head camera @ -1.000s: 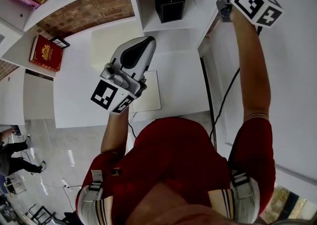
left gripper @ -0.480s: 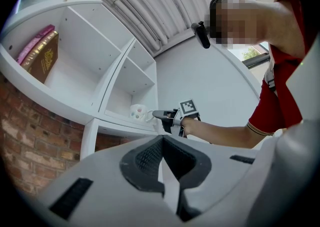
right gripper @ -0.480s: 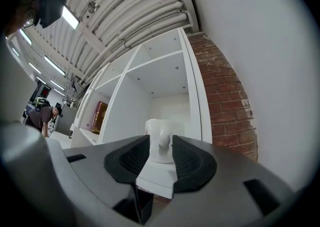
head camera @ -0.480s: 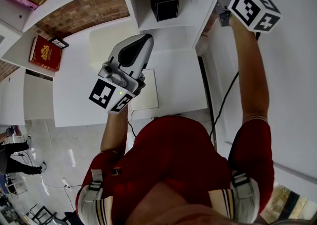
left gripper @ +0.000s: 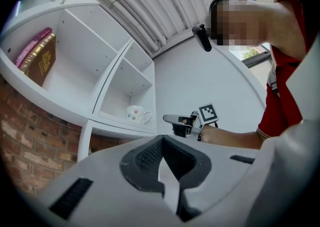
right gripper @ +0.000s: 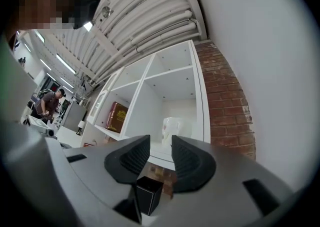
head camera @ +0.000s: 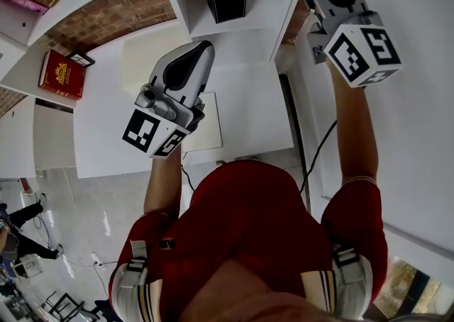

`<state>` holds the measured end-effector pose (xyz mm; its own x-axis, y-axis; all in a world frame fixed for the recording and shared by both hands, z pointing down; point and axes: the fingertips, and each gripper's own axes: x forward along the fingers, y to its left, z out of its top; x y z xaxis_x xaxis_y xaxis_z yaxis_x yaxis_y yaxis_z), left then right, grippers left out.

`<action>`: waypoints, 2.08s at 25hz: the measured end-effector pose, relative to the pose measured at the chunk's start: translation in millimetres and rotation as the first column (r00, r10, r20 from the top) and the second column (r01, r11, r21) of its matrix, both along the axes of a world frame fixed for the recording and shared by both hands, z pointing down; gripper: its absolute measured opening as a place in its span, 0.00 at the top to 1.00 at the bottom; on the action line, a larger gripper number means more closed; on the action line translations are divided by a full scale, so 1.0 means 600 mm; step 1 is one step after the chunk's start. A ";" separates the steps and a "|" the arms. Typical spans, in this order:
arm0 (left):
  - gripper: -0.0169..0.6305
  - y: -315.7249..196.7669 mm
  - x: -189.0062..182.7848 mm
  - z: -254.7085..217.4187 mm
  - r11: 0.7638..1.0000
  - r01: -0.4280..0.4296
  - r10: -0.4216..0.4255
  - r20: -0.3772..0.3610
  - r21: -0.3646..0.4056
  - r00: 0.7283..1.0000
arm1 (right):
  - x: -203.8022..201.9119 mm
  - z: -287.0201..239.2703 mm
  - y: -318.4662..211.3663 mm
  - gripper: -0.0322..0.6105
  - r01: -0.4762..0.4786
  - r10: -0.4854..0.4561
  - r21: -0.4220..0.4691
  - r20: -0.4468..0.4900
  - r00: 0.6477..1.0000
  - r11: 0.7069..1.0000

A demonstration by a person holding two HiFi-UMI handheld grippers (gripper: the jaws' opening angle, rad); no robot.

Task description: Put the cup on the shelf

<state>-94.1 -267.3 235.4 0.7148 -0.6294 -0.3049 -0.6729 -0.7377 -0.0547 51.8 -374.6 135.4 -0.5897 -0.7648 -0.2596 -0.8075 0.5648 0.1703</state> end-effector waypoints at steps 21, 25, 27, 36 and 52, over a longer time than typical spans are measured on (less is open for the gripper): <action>0.97 0.025 0.037 0.008 1.000 0.017 -0.017 -0.008 -0.008 1.000 | -0.016 0.131 0.145 0.95 0.143 -0.143 -0.003 0.089 0.986 0.990; 0.96 0.031 0.039 0.016 1.000 0.025 -0.025 -0.010 -0.014 1.000 | -0.025 0.158 0.167 0.95 0.173 -0.169 -0.020 0.123 0.978 0.985; 0.97 0.036 0.040 0.021 0.999 0.027 -0.027 -0.015 -0.021 1.000 | -0.032 0.168 0.181 0.95 0.195 -0.190 -0.025 0.139 0.972 0.980; 0.97 0.053 0.037 0.027 0.999 0.036 -0.037 -0.006 -0.025 0.999 | -0.069 0.200 0.229 0.95 0.254 -0.252 -0.016 0.091 0.963 0.967; 0.97 0.064 0.037 0.031 0.999 0.028 -0.028 0.002 -0.028 1.000 | -0.078 0.216 0.242 0.95 0.261 -0.257 -0.038 0.075 0.963 0.965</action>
<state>-71.7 -229.2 253.8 0.6972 -0.6576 -0.2856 -0.6933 -0.7197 -0.0354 5.0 -229.2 264.9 -0.7512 -0.6004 -0.2741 -0.6413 0.7622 0.0879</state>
